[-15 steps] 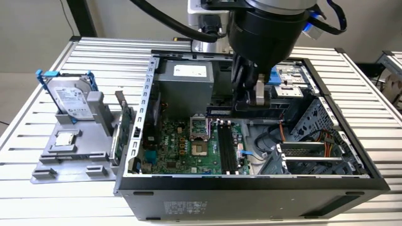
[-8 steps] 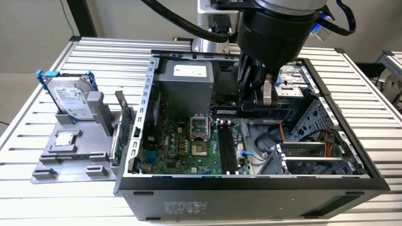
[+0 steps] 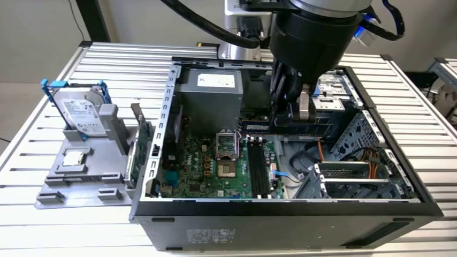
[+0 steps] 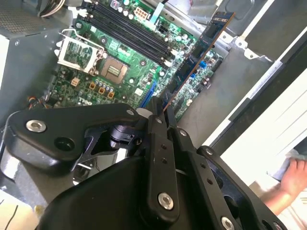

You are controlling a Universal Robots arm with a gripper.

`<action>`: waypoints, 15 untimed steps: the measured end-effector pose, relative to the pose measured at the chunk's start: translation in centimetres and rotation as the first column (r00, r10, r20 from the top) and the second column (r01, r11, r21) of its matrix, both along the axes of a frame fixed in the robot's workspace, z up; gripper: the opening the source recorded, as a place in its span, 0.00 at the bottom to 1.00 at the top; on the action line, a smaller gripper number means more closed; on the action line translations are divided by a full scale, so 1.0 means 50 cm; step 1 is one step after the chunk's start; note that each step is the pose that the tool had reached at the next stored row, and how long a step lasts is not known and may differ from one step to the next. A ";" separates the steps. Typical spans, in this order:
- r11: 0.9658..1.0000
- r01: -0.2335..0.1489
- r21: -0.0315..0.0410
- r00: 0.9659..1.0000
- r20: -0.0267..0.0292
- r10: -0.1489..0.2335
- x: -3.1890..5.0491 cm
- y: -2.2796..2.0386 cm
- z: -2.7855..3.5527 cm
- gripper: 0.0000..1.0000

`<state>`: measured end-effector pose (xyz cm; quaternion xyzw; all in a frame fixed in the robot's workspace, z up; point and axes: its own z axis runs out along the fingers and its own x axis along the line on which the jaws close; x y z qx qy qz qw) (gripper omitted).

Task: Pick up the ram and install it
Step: 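Pick up the ram and move it above insertion slot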

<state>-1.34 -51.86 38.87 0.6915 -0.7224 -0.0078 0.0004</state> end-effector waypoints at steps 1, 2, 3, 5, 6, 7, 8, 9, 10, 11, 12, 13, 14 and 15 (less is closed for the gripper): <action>1.000 0.000 0.000 1.000 0.000 0.000 0.000 0.0011 0.000 0.00; 1.000 0.000 0.000 1.000 0.000 0.000 0.001 0.0028 0.000 0.00; 1.000 0.000 0.000 1.000 0.000 0.000 0.001 0.0051 0.000 0.00; 1.000 0.000 0.000 1.000 0.000 0.000 0.002 0.0096 0.000 0.00; 1.000 0.000 0.000 1.000 0.000 0.000 0.002 0.0118 0.000 0.00; 1.000 0.000 0.000 1.000 0.000 0.000 0.003 0.0141 0.000 0.00; 1.000 0.000 0.000 1.000 0.000 0.000 0.003 0.0164 0.000 0.00; 1.000 0.000 0.000 1.000 0.000 0.000 0.003 0.0187 0.000 0.00; 1.000 0.000 0.000 1.000 0.000 0.000 0.003 0.0210 0.000 0.00; 1.000 0.000 0.000 1.000 0.000 0.000 0.004 0.0231 0.000 0.00; 1.000 0.000 0.000 1.000 0.000 0.000 0.004 0.0253 0.000 0.00; 1.000 0.000 0.000 1.000 0.000 0.000 0.004 0.0276 0.000 0.00; 1.000 0.000 0.000 1.000 0.000 0.000 0.004 0.0297 0.000 0.00; 1.000 0.000 0.000 1.000 0.000 0.000 0.005 0.0318 0.000 0.00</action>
